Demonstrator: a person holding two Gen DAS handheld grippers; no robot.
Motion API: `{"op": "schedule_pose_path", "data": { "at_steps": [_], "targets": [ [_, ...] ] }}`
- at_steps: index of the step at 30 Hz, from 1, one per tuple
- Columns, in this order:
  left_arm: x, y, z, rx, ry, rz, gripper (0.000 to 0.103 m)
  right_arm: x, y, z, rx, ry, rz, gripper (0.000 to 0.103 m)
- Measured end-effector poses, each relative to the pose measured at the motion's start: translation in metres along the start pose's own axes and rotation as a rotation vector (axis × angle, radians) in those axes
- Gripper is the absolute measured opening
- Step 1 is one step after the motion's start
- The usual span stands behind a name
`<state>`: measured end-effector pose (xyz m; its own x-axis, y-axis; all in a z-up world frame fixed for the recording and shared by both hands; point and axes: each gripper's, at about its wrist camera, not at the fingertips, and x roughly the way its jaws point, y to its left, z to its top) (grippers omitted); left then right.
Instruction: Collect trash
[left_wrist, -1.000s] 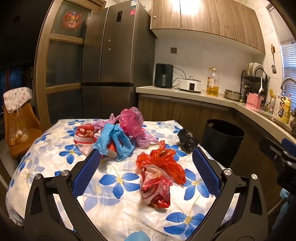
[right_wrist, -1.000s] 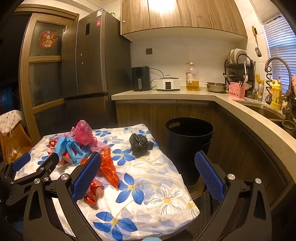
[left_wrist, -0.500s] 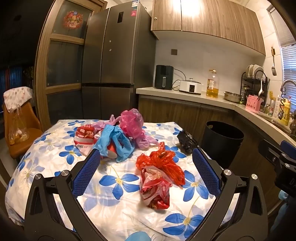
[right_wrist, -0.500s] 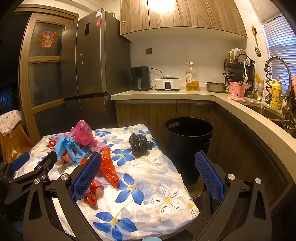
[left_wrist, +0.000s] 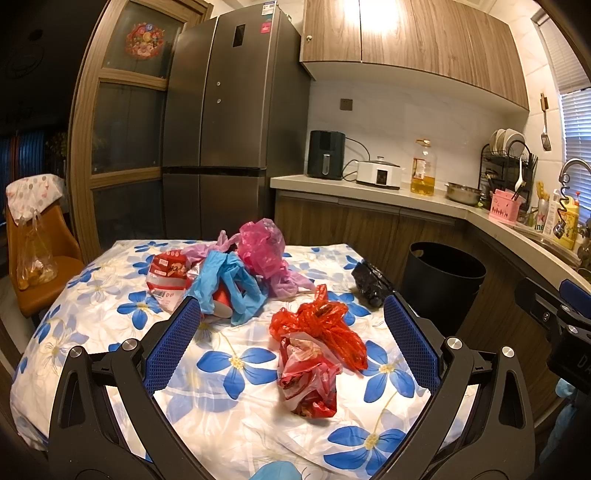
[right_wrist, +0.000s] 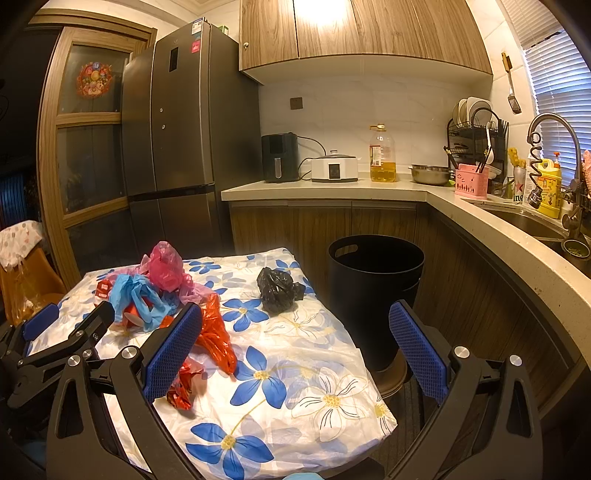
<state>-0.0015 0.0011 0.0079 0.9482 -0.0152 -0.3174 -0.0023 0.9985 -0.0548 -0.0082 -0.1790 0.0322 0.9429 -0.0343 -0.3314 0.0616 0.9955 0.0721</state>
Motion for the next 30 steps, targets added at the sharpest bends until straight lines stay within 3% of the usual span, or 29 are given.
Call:
{"op": "schedule_pose_path", "data": {
  "at_steps": [30],
  "targets": [
    [-0.001, -0.0015, 0.0013, 0.001, -0.003, -0.004, 0.098, -0.0007, -0.0021, 0.0009, 0.001, -0.002, 0.0, 0.098]
  ]
}}
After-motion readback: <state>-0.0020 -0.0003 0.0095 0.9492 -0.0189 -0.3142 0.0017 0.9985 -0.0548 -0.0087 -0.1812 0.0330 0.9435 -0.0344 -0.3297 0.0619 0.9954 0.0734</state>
